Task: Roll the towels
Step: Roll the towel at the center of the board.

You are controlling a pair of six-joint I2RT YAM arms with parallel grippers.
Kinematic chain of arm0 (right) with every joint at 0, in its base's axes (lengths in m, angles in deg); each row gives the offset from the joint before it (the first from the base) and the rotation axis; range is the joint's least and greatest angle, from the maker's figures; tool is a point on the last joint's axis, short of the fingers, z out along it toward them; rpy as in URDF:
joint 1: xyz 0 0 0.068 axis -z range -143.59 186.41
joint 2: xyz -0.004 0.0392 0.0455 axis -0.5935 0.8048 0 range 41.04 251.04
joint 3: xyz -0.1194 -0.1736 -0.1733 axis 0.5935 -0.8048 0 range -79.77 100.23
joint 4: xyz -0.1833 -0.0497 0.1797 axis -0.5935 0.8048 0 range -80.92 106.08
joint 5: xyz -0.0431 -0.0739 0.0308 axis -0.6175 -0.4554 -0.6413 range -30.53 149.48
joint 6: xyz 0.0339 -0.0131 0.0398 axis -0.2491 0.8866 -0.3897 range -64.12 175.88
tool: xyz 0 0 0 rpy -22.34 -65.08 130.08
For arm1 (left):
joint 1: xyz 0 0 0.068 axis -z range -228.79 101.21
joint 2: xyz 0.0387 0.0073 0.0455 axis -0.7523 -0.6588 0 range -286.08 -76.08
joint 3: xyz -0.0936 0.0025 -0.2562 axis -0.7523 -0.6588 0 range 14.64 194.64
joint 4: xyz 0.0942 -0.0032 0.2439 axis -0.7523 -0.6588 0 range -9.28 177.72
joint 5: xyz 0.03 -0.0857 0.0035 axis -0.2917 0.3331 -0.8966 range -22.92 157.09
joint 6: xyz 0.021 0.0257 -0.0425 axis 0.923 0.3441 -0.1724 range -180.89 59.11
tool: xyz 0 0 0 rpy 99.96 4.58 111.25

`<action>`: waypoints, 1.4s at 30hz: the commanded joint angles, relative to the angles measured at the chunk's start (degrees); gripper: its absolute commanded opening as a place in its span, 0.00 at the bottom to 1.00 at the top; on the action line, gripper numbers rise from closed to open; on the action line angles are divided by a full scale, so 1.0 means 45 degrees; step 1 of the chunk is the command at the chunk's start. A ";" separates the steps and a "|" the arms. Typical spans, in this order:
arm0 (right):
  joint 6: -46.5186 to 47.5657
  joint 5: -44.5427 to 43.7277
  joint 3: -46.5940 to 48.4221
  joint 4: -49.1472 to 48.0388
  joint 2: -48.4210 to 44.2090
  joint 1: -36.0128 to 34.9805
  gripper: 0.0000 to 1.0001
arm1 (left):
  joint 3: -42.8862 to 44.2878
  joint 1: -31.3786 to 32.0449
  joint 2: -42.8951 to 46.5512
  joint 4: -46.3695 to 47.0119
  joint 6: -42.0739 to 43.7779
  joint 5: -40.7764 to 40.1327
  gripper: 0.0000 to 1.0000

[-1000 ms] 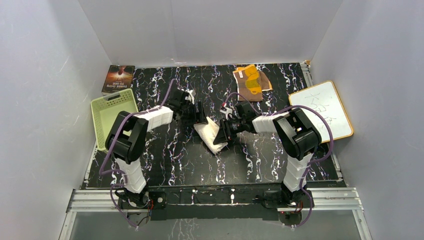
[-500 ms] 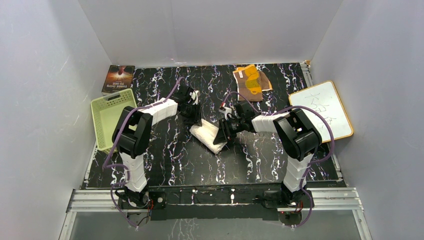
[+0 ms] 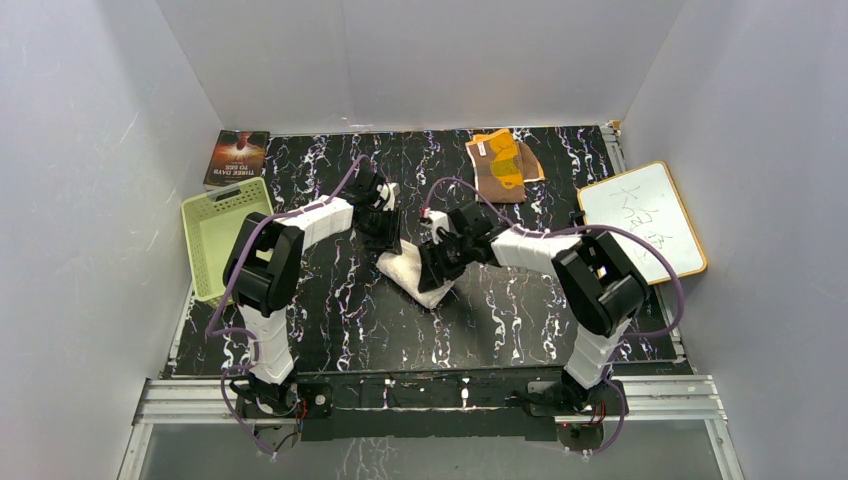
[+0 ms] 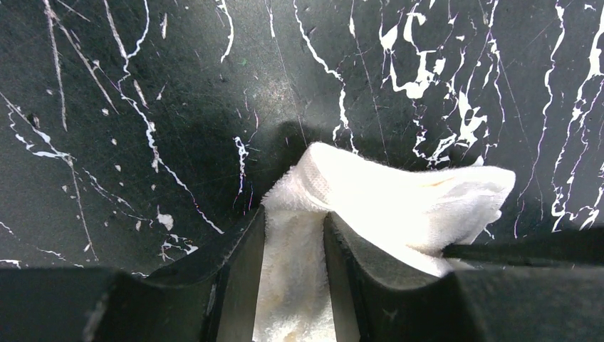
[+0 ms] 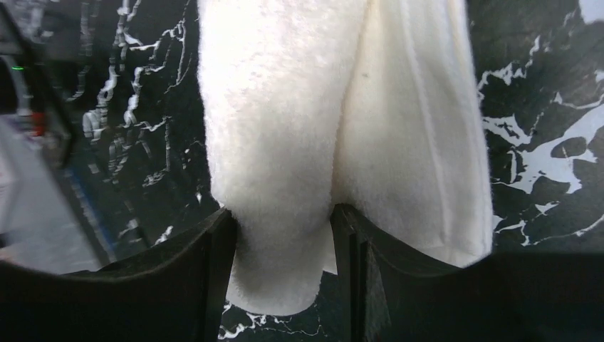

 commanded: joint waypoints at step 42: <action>0.4144 -1.2712 0.0214 -0.0165 -0.1067 -0.6352 0.38 | -0.0964 -0.0002 -0.0688 -0.1121 0.0442 0.0432 0.34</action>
